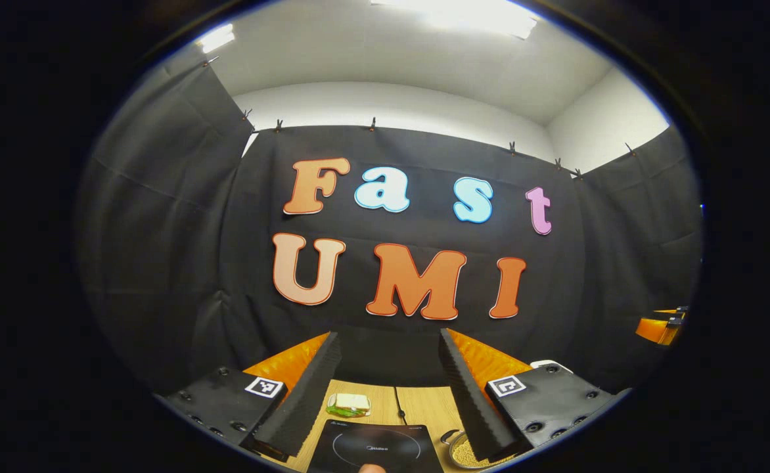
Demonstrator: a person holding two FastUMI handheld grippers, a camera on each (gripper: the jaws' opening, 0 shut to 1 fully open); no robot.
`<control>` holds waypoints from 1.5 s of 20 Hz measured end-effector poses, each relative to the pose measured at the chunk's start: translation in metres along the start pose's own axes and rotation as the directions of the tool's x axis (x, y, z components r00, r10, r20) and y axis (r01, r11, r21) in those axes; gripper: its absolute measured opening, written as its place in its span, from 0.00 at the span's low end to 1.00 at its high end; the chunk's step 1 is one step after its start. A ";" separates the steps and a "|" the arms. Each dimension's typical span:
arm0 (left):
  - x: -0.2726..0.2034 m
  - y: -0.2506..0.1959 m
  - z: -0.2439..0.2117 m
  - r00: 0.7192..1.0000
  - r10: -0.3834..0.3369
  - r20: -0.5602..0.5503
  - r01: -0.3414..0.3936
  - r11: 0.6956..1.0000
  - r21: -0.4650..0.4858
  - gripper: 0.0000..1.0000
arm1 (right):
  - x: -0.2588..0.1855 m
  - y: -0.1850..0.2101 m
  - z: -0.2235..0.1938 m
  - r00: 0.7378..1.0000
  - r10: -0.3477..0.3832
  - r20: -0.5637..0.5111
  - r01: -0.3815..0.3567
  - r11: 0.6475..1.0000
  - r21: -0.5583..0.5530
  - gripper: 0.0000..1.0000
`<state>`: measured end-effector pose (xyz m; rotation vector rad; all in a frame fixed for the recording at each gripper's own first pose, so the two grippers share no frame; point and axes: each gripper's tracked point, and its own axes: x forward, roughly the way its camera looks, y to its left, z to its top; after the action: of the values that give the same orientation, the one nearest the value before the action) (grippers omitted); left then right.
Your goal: First push the handle of the pot to place it horizontally, then grasp the pot with both hands and set it on the induction cooktop.
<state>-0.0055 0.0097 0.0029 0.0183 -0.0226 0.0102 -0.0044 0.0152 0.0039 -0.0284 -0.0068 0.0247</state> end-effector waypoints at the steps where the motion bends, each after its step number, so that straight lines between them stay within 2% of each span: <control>1: 0.000 0.001 0.000 1.000 0.003 -0.001 -0.003 1.000 -0.001 0.98 | -0.001 0.001 -0.001 1.000 0.001 -0.002 -0.001 1.000 -0.001 0.95; 12: -0.008 0.004 0.001 1.000 -0.002 0.009 0.002 1.000 -0.005 0.98 | -0.002 0.001 -0.005 1.000 0.008 -0.011 -0.008 1.000 0.009 0.95; 16: -0.009 0.005 0.000 1.000 0.001 0.009 -0.001 1.000 -0.006 0.98 | -0.004 0.004 -0.006 1.000 0.025 -0.003 -0.025 1.000 0.012 0.90; 24: -0.009 0.008 -0.004 1.000 0.005 0.002 -0.005 1.000 -0.008 0.98 | -0.002 0.007 -0.020 0.999 0.050 -0.019 -0.049 0.998 0.031 0.69; 25: -0.009 0.009 -0.004 1.000 0.006 0.001 -0.006 1.000 -0.007 0.98 | -0.003 0.006 -0.023 0.998 0.052 -0.023 -0.051 0.998 0.031 0.69; 30: -0.010 0.006 -0.006 1.000 0.000 -0.004 0.000 1.000 -0.001 0.98 | -0.003 0.009 -0.037 0.998 0.062 -0.031 -0.060 0.997 0.053 0.41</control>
<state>-0.0154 0.0160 -0.0032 0.0170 -0.0183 0.0107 -0.0069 0.0229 -0.0335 0.0236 0.0279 0.0858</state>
